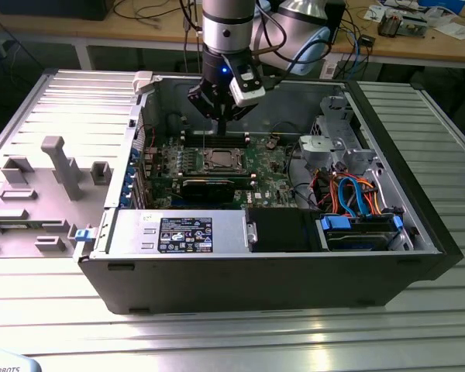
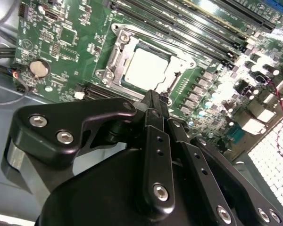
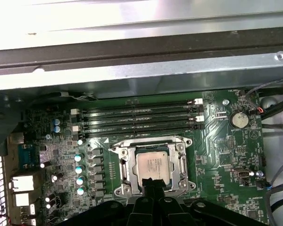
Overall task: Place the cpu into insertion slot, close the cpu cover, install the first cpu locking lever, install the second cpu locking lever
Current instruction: 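Install the first cpu locking lever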
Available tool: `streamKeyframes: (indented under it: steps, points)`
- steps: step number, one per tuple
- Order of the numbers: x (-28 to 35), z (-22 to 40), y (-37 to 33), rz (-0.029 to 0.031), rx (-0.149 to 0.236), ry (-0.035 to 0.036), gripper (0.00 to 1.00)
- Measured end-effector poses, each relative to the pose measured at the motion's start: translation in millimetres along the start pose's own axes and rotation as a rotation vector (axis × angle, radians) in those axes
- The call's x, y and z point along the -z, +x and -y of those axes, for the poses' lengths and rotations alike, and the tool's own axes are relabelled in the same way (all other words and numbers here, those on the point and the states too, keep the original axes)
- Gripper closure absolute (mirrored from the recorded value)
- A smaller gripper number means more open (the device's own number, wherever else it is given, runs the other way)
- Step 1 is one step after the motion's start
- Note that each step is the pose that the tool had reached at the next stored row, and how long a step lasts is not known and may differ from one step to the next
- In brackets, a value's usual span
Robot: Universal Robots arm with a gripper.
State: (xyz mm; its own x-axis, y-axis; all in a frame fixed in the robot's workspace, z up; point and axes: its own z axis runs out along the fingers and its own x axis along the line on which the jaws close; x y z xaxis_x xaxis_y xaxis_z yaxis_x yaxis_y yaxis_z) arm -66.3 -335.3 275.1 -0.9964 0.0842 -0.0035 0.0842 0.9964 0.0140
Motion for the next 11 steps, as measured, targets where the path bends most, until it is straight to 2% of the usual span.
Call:
streamKeyframes:
  steps: [11]
  points:
    - [0.0, 0.1, 1.1, 0.0000, 0.001, 0.0000, 0.89]
